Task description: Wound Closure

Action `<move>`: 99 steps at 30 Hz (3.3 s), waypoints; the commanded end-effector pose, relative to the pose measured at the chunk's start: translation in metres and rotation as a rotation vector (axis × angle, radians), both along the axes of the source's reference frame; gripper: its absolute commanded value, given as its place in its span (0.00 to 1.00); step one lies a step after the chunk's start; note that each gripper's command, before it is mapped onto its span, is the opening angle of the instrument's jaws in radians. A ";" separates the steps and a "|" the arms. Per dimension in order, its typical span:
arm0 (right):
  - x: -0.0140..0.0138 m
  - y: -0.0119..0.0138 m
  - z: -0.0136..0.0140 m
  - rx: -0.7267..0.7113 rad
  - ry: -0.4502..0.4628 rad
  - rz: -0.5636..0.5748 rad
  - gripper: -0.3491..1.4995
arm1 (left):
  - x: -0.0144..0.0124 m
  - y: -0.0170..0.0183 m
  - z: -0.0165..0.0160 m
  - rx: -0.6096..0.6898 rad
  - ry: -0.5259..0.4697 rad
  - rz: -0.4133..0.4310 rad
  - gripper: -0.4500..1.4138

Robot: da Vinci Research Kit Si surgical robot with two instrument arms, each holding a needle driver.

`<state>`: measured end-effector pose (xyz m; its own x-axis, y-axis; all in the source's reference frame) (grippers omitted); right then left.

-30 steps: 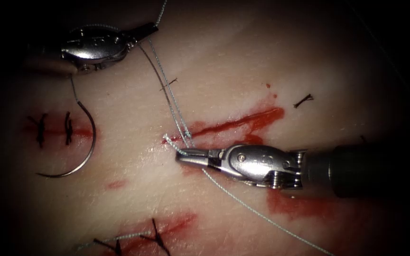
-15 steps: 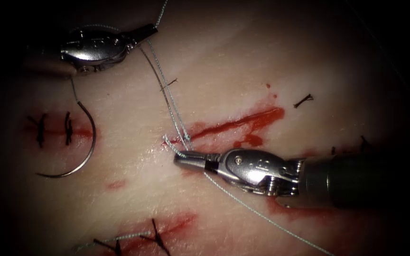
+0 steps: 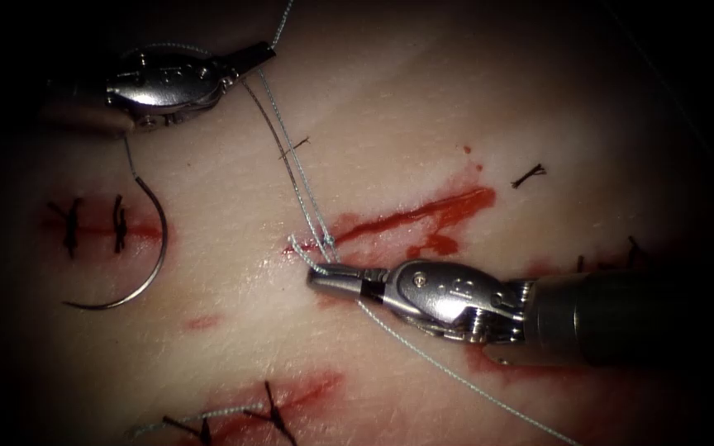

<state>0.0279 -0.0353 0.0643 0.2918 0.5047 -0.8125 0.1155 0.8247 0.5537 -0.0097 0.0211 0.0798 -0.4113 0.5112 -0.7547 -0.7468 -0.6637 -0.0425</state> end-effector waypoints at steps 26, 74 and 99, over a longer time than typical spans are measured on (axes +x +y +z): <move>0.0012 0.0096 -0.0053 -0.069 0.072 0.273 0.91 | -0.0097 -0.0040 -0.0116 0.019 -0.395 0.100 0.00; 0.0069 0.0149 0.0004 0.120 -0.116 0.599 0.92 | -0.0139 -0.0065 -0.0157 0.101 -0.680 0.044 0.00; 0.0104 0.0145 0.0018 0.108 -0.099 0.620 0.86 | -0.0138 -0.0065 -0.0160 0.103 -0.691 0.051 0.00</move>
